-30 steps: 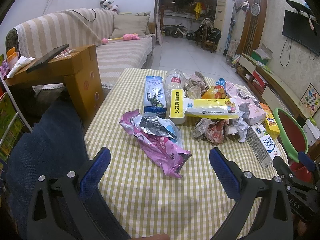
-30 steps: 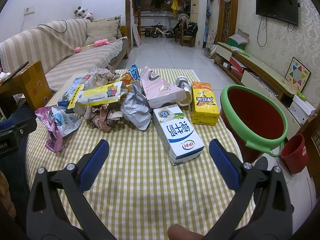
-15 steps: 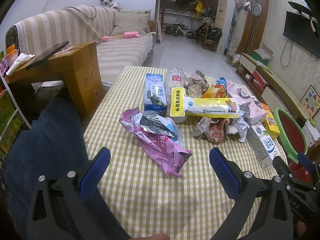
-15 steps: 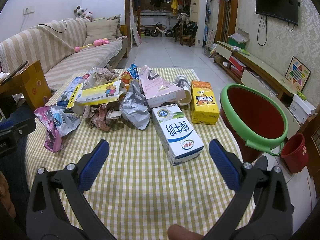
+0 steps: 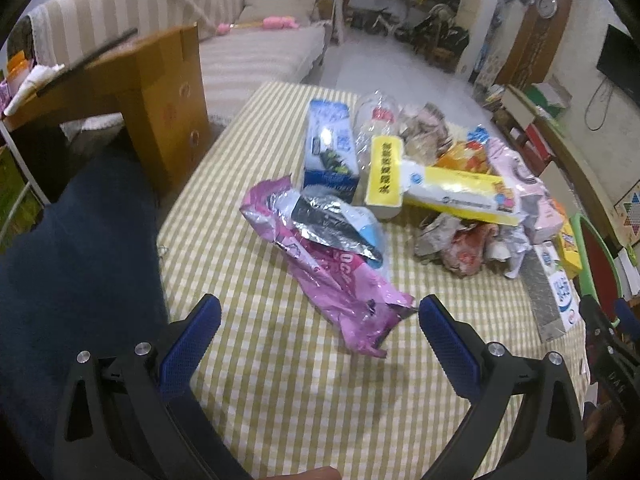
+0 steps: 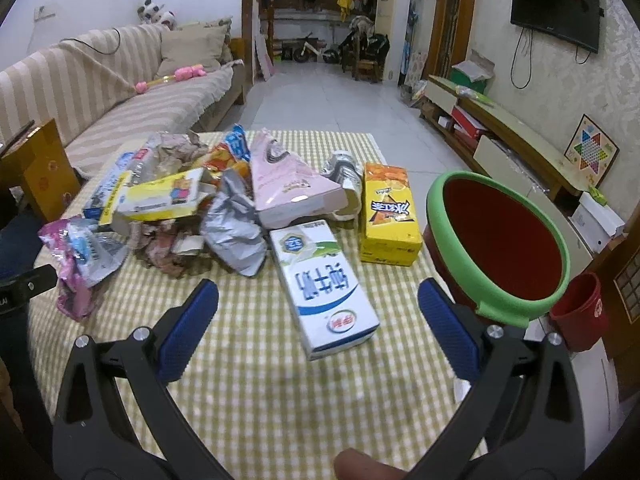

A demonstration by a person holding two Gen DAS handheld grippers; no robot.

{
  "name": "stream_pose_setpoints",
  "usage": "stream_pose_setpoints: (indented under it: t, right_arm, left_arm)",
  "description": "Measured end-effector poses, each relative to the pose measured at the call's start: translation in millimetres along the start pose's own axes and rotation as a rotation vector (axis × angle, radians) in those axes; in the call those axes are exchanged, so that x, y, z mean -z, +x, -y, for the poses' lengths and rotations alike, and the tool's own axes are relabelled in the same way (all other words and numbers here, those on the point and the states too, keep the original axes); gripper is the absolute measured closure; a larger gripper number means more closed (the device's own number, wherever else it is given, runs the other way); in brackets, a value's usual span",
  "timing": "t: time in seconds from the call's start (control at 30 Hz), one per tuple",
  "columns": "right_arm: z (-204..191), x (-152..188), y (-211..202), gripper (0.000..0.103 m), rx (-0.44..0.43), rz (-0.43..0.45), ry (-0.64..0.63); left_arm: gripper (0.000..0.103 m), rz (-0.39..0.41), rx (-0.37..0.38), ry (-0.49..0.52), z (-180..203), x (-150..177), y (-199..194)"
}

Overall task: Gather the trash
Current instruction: 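Grasp the pink snack bag with the left tool while the right tool grasps the white milk carton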

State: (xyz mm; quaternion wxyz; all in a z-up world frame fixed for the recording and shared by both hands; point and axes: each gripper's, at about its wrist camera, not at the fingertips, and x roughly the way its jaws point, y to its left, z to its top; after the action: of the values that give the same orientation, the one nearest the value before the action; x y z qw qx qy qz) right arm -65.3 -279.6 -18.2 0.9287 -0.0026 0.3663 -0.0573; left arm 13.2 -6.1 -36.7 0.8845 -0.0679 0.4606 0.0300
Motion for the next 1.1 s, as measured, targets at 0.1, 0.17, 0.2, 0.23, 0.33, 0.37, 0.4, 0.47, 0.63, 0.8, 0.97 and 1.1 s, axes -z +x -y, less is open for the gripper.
stream_pose_setpoints:
  t: [0.1,0.17,0.2,0.23,0.33,0.37,0.4,0.47,0.63,0.8,0.97,1.1]
  right_arm:
    - [8,-2,12,0.005,0.005,-0.03,0.003]
    - [12,-4,21,0.005,0.004,-0.054,0.003]
    - [14,-5,25,0.005,-0.001,-0.064,0.003]
    - [14,-7,29,0.005,-0.003,-0.071,-0.001]
    - [16,-10,40,0.005,-0.011,-0.075,-0.032]
    - [16,-10,44,0.005,-0.013,-0.08,-0.041]
    - [17,-11,48,0.005,-0.021,-0.088,-0.045]
    - [19,-11,56,0.005,-0.049,-0.119,-0.045]
    - [17,-11,68,0.005,-0.068,-0.162,-0.063]
    - [16,-9,75,0.005,-0.095,-0.203,-0.057]
    - [8,-8,75,0.006,-0.12,-0.213,-0.093]
    - [-3,-2,75,0.026,-0.127,-0.242,-0.11]
  left_arm:
    - [0.008,-0.032,0.0,-0.011,9,5,5]
    - [0.008,-0.051,0.0,-0.017,17,10,7]
    - [0.008,-0.057,0.002,-0.02,21,12,7]
    - [0.008,-0.063,0.002,-0.023,24,13,6]
    - [0.008,-0.087,0.002,-0.044,32,20,11]
    - [0.008,-0.093,0.002,-0.05,36,21,12]
    - [0.008,-0.099,-0.002,-0.058,38,23,14]
    - [0.008,-0.107,-0.003,-0.075,39,26,17]
    - [0.008,-0.135,0.014,-0.141,44,41,18]
    - [0.014,-0.166,0.025,-0.172,43,52,24]
    - [0.032,-0.165,0.038,-0.152,54,61,17]
    - [0.055,-0.173,0.027,-0.152,51,54,17]
